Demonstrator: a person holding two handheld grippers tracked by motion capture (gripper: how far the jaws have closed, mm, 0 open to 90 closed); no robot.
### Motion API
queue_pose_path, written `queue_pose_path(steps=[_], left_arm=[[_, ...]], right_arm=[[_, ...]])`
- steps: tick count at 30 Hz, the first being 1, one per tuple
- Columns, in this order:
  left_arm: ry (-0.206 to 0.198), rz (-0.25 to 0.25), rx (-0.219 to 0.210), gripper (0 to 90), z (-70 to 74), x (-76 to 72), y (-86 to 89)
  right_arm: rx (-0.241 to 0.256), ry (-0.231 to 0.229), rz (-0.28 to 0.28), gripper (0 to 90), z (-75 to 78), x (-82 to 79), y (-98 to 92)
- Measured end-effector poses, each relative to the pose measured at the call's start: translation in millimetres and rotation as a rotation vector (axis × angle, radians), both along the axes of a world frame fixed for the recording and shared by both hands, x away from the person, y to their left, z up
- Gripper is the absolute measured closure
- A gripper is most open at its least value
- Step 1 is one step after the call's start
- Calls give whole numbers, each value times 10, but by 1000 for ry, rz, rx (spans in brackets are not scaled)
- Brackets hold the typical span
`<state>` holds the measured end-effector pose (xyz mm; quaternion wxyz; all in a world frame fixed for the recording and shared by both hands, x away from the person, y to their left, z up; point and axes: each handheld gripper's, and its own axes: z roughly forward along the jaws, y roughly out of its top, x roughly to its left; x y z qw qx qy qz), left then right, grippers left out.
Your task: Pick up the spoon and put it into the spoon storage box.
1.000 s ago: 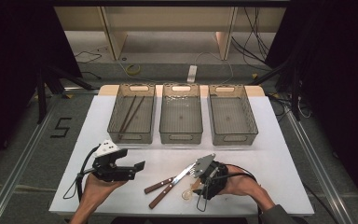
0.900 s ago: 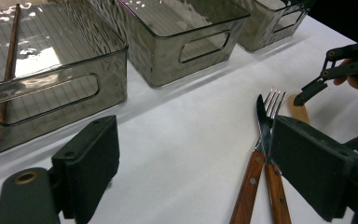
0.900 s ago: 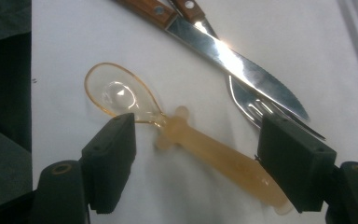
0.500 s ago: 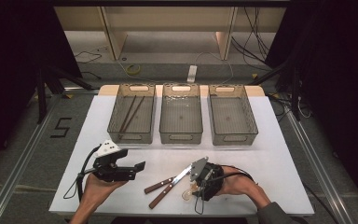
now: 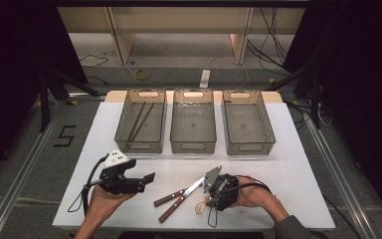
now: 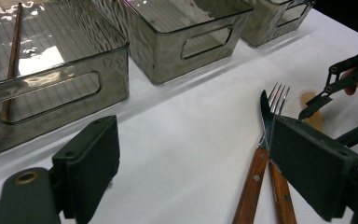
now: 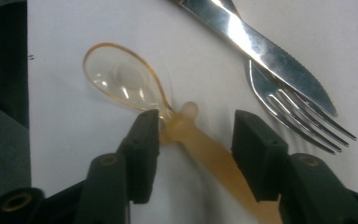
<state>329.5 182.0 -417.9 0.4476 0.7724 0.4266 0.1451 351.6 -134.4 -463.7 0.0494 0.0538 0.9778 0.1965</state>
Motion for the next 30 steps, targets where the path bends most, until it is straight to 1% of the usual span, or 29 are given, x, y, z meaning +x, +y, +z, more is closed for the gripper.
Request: queue_pose_path(steps=[1,2,4,6,7,8,9,10,11,13,16,17,19,20,22,23,24,25,26,28,29,30], left_arm=[[1,-1,-1,160,0,0,-1],[0,-1,0,160,1,-1,-2],[0,-1,0,160,2,-3,-3],[-1,0,2,161,2,-3,-3],[-1,0,1,161,2,-4,-3],[-1,0,1,161,3,-5,-3],[-1,0,2,162,3,-6,-4],[-3,0,2,162,2,-6,-5],[-3,0,3,162,2,-7,-5],[-3,0,2,162,3,-7,-4],[-5,1,1,162,5,-6,1],[-3,-1,2,162,6,-5,5],[2,-1,-16,162,9,-2,15],[1,1,-22,162,12,-2,20],[-8,5,-21,162,18,-4,29],[-10,8,-25,162,18,-5,29],[-11,9,-25,162,19,-5,30],[-12,9,-25,162,18,-5,30],[-12,9,-25,162,17,-4,31],[-13,9,-31,162,18,-5,32],[-16,9,-33,162,19,-6,32],[-18,9,-34,162,21,-7,32]], right_arm=[[-7,7,-1,552,3,-13,6],[-12,5,8,569,6,-13,7],[-9,21,5,613,6,-19,11],[-12,24,6,651,5,-28,17],[-15,28,21,694,4,-25,17],[-21,32,25,709,7,-32,22],[-8,29,26,718,-3,-40,26],[-9,29,28,728,-2,-42,27],[-20,38,32,737,8,-38,26],[-18,43,36,756,7,-36,26],[-21,32,41,765,14,-45,28],[-19,34,44,766,13,-41,26],[-17,46,38,768,16,-41,19],[-19,44,34,768,22,-41,15],[-15,46,27,769,32,-35,4],[-4,49,26,769,34,-26,-4],[17,52,7,769,36,-28,-10],[16,55,1,770,54,-18,-24],[25,53,-4,770,64,-8,-35],[45,40,-13,769,82,18,-59],[53,41,-21,770,93,27,-74],[69,30,-27,770,98,39,-87]])
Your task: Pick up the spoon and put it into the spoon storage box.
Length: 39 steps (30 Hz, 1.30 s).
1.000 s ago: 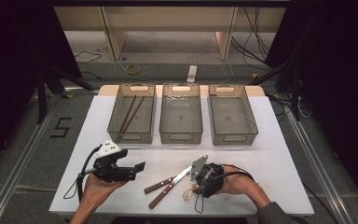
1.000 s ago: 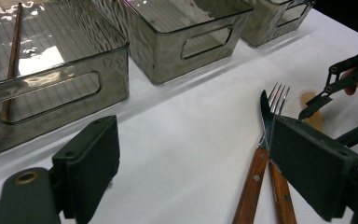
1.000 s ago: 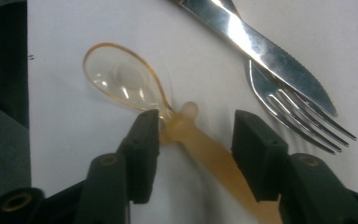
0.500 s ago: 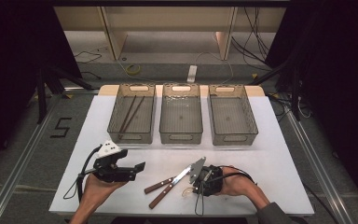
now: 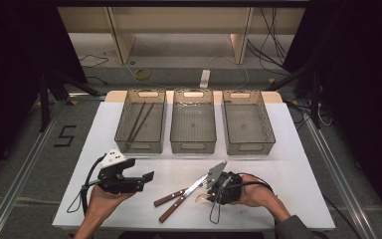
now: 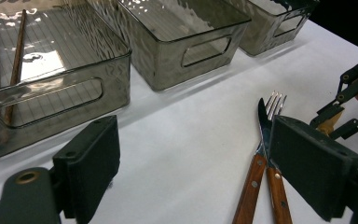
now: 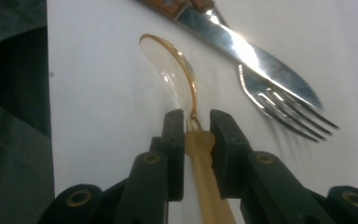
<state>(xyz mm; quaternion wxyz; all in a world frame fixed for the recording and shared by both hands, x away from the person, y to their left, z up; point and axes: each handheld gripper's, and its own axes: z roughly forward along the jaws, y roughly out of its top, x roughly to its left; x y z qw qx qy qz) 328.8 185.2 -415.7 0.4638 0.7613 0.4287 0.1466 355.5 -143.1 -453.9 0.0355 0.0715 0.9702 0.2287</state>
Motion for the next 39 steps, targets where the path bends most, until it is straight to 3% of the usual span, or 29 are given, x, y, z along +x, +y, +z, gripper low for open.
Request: queue_pose_path(steps=[7,10,20,23,30,39], left_arm=[[-6,4,8,162,-3,2,7],[-7,7,7,161,-2,3,12],[-20,12,-5,161,4,-2,13],[-20,14,-4,161,1,0,12],[-25,23,-1,160,1,1,15],[-38,21,-8,160,15,-11,16]], right_arm=[[64,7,-74,770,109,28,-84],[88,-16,-116,770,148,61,-121],[262,-38,-288,770,332,171,-273],[255,-71,-314,769,366,197,-271],[321,-76,-361,769,473,337,-269],[385,-82,-415,769,641,606,-123]])
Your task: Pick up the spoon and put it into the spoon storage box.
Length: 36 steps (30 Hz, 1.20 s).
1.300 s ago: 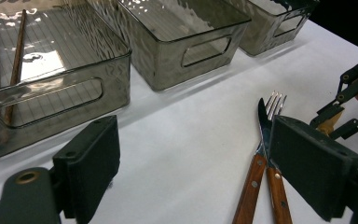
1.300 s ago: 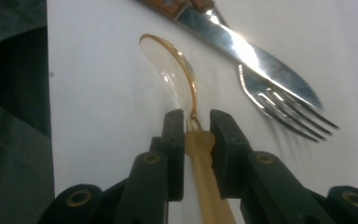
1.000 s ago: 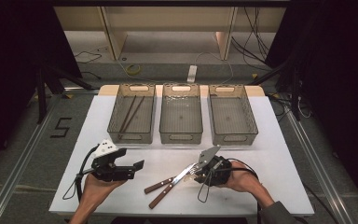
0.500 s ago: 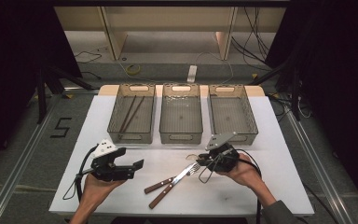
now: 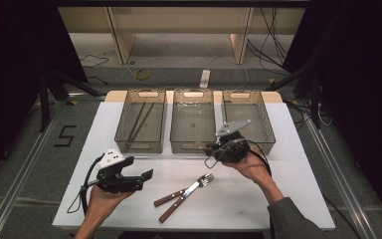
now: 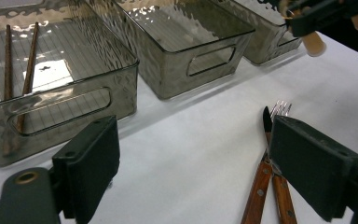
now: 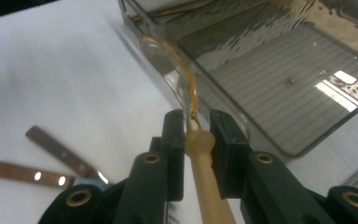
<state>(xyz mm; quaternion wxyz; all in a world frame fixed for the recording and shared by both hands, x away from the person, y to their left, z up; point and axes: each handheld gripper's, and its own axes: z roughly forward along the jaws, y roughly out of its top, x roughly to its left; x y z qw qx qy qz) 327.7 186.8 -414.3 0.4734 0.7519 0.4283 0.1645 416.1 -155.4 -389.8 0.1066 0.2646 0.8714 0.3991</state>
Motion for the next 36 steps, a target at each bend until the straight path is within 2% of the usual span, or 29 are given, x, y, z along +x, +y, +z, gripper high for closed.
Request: queue_pose_path(steps=[10,14,21,33,36], left_arm=[[-23,-4,-30,160,23,-18,13],[-24,-13,-54,159,26,-16,19],[-32,-9,-57,158,27,-18,25],[-30,-8,-52,158,25,-14,29],[-31,-9,-50,158,26,-14,26]], right_arm=[[35,0,-59,769,116,259,148],[74,24,-88,769,157,353,168],[93,41,-134,768,209,506,230],[67,40,-192,768,275,752,383],[76,44,-205,768,282,808,400]])
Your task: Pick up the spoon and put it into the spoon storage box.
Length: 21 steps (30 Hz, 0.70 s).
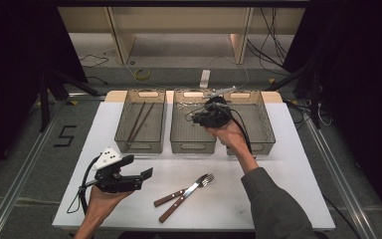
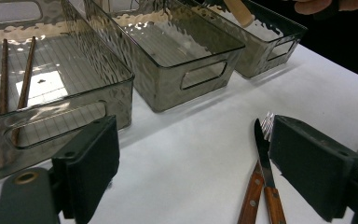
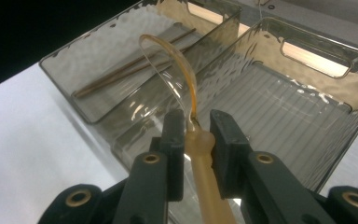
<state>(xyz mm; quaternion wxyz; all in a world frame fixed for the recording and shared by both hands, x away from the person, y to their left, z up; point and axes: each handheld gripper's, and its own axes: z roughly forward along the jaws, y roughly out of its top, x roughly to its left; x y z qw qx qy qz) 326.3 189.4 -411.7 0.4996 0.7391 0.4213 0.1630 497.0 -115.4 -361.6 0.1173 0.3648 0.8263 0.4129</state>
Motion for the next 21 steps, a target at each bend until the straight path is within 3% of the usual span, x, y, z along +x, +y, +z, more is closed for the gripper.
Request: queue_pose_path(steps=[7,10,21], left_arm=[[1,0,-3,158,2,1,3],[-1,0,0,158,3,0,2],[-4,2,-2,158,4,-1,2]], right_arm=[[-1,11,-16,768,-3,99,79],[22,26,-11,768,-10,142,111],[-9,54,-56,767,-102,285,185]])
